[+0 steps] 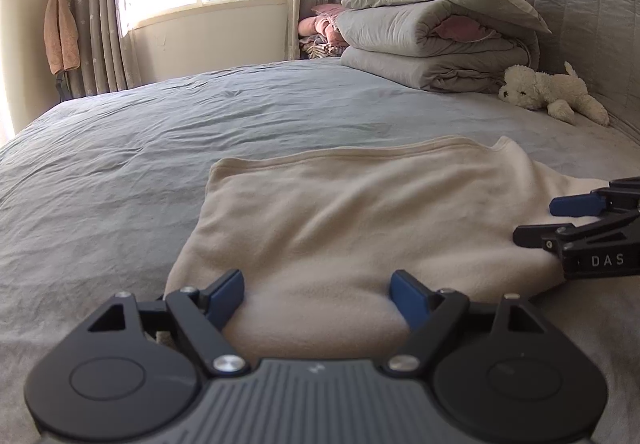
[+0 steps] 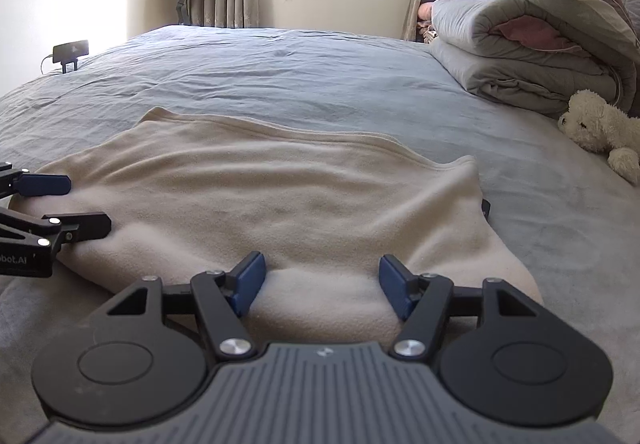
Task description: Fold clothes
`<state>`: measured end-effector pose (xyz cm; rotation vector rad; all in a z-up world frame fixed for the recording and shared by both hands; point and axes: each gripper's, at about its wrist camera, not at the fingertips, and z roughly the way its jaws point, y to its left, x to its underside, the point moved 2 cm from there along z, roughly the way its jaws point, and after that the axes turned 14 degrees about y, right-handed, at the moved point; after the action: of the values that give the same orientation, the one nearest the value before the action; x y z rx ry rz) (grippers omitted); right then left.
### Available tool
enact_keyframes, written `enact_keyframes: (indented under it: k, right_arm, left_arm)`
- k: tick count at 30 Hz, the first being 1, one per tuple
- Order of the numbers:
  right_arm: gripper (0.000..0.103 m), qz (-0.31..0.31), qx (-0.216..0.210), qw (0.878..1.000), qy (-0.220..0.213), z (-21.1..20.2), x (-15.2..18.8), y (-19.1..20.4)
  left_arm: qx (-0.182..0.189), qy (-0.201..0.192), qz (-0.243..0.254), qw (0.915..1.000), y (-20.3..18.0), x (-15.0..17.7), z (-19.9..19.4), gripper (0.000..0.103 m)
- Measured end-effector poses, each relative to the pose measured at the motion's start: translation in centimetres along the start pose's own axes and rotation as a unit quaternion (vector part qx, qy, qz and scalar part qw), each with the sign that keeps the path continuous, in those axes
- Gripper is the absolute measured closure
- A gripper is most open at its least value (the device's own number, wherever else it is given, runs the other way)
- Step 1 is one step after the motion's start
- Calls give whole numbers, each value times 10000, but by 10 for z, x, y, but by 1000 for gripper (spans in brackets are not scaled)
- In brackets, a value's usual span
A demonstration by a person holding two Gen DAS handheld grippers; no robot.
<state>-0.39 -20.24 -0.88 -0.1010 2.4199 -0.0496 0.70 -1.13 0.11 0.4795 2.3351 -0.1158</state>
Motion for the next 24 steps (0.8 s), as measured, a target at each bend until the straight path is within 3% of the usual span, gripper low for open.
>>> enact_keyframes:
  k: [24]
  right_arm:
    - [35, 10, -240, 9997, 55, -4, -4, -16]
  left_arm:
    - [32, 19, -27, 10000, 4, 1, 0, 20]
